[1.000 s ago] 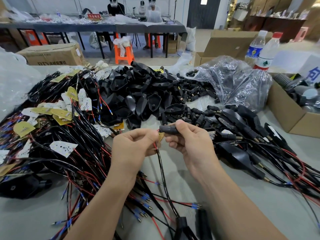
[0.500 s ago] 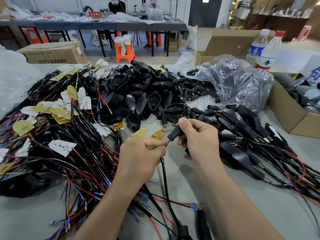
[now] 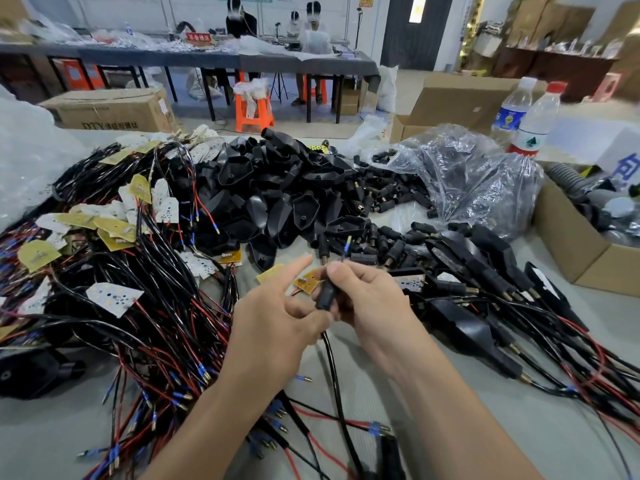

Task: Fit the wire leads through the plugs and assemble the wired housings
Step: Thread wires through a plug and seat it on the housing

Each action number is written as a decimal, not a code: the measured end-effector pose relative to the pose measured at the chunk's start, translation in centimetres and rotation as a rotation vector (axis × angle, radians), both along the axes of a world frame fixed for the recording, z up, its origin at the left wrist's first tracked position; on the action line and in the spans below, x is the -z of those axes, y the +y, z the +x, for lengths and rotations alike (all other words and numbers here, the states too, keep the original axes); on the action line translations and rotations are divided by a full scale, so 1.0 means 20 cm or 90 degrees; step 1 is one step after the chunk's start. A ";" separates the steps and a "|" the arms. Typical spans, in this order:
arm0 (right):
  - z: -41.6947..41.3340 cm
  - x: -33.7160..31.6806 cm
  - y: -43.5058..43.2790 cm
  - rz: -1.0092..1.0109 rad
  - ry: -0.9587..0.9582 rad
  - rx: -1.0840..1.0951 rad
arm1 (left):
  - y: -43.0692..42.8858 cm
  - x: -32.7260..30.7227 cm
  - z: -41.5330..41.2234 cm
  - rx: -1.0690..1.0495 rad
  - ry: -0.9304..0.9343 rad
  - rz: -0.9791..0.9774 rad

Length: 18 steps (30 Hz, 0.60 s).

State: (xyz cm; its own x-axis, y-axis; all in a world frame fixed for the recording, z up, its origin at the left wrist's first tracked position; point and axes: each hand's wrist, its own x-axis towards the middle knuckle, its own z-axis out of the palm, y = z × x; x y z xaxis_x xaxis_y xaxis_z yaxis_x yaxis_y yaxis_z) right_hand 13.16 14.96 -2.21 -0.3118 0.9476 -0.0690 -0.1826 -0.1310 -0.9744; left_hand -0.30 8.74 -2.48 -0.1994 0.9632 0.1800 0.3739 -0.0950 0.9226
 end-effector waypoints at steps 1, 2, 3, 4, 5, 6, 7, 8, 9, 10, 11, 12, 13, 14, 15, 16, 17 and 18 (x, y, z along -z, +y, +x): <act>0.01 0.00 0.00 -0.007 -0.009 -0.023 | 0.00 0.00 0.00 0.007 -0.029 -0.006; 0.01 -0.01 0.01 -0.007 -0.013 -0.035 | 0.01 0.01 -0.01 0.010 -0.076 -0.011; 0.02 -0.01 0.01 -0.004 -0.013 -0.038 | 0.02 0.01 -0.01 0.009 -0.127 -0.013; 0.03 -0.01 0.02 0.000 -0.008 -0.037 | 0.03 0.01 -0.02 0.004 -0.168 -0.012; 0.03 -0.01 0.02 0.001 0.000 -0.035 | 0.03 0.00 -0.03 0.000 -0.185 -0.004; 0.03 -0.01 0.02 -0.001 0.009 -0.035 | 0.04 0.01 -0.03 -0.003 -0.179 0.004; 0.03 0.00 0.02 -0.006 0.018 -0.038 | 0.04 0.01 -0.04 0.000 -0.157 0.008; 0.02 0.00 0.02 -0.010 0.025 -0.041 | 0.04 0.02 -0.04 0.008 -0.135 0.008; 0.02 0.00 0.02 -0.012 0.031 -0.039 | 0.04 0.03 -0.04 0.013 -0.118 0.004; 0.01 0.00 0.02 -0.009 0.036 -0.028 | 0.03 0.03 -0.03 0.013 -0.106 -0.006; 0.01 0.00 0.02 0.001 0.042 -0.008 | 0.04 0.04 -0.04 0.006 -0.099 -0.020; 0.01 0.00 0.02 0.014 0.051 0.016 | 0.04 0.03 -0.03 -0.005 -0.103 -0.038; 0.01 0.00 0.02 0.022 0.063 0.039 | 0.05 0.03 -0.03 -0.009 -0.113 -0.059; 0.01 0.00 0.03 0.025 0.074 0.058 | 0.05 0.02 -0.03 0.004 -0.128 -0.082; 0.02 0.00 0.03 0.022 0.085 0.069 | 0.05 0.02 -0.03 0.021 -0.131 -0.098; 0.02 0.00 0.03 0.019 0.094 0.070 | 0.05 0.02 -0.03 0.034 -0.138 -0.108; 0.02 0.00 0.03 0.018 0.102 0.060 | 0.04 0.02 -0.03 0.042 -0.144 -0.110; 0.02 0.00 0.03 0.019 0.107 0.044 | 0.04 0.01 -0.03 0.040 -0.153 -0.109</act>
State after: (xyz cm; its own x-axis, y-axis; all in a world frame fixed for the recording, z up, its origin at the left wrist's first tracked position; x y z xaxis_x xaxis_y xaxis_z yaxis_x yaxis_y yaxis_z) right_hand 13.52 15.53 -2.21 -0.2504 0.9681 0.0078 -0.3511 -0.0833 -0.9326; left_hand -0.88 9.59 -2.67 -0.1551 0.9874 -0.0305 0.1418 0.0528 0.9885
